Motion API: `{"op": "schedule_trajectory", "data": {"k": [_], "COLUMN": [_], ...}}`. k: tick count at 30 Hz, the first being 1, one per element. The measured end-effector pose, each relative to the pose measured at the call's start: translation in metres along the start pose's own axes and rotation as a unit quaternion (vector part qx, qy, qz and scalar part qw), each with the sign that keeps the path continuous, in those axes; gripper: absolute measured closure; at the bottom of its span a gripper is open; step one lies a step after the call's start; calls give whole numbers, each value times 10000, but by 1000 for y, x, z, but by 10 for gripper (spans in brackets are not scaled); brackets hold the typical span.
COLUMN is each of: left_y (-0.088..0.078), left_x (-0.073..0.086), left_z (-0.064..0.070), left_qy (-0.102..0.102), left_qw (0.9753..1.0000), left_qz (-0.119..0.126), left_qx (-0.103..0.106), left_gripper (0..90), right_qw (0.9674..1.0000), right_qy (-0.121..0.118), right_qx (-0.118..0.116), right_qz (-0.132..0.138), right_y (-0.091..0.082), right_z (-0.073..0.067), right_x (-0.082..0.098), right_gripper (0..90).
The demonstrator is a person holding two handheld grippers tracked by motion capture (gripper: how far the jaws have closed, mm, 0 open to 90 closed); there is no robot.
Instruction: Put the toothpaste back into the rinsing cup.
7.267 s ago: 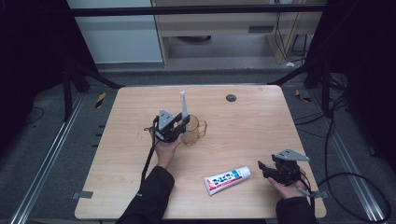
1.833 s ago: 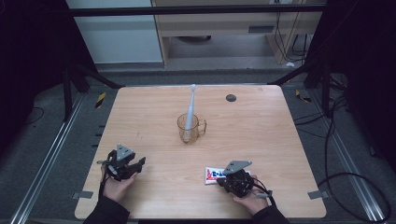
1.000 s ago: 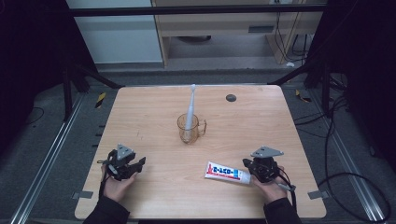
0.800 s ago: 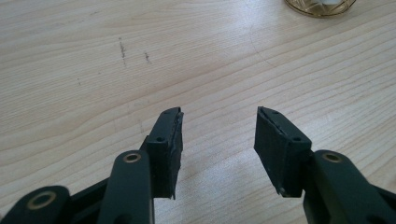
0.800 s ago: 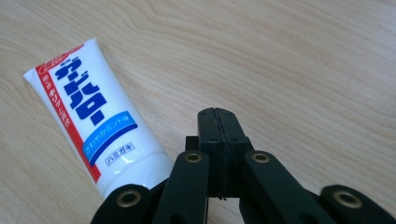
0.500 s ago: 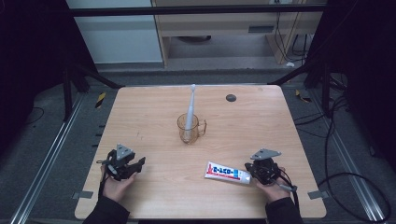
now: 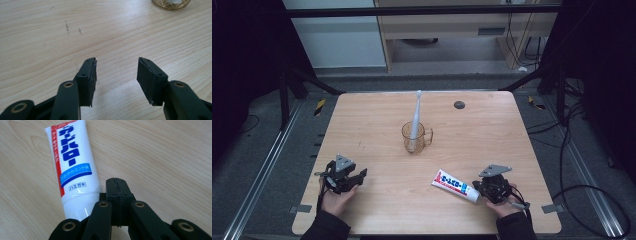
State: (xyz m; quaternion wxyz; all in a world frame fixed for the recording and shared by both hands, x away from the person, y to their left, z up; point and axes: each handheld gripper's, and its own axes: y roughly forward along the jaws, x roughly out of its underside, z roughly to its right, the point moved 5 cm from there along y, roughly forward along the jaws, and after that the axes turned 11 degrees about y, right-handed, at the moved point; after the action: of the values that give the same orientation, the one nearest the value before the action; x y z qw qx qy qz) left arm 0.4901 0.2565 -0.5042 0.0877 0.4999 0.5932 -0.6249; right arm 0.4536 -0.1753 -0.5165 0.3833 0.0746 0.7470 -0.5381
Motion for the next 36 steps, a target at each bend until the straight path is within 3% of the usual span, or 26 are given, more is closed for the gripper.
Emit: {"op": "schedule_trajectory", "data": {"k": [17, 25, 31, 36], "left_y": [-3, -2, -3, -3], "left_x": [1, 2, 2, 2], "left_z": [-2, -2, -3, -4], "left_qy": [-53, -50, -62, -54], "left_qw": [10000, 10000, 10000, 10000], "left_qz": [29, 21, 20, 10], "left_qx": [-24, -10, -43, -50], "left_gripper": [479, 477, 472, 469], "right_qw": [9998, 9997, 9998, 9993], "right_qy": [32, 33, 167, 248], "right_qx": [-210, -231, -56, 56], "right_qz": [-55, -91, 105, 256], "right_y": [-4, -4, -10, -16], "right_z": [-19, -20, -14, -10], "right_x": [10, 11, 2, -7], "right_gripper": [900, 900, 896, 834]}}
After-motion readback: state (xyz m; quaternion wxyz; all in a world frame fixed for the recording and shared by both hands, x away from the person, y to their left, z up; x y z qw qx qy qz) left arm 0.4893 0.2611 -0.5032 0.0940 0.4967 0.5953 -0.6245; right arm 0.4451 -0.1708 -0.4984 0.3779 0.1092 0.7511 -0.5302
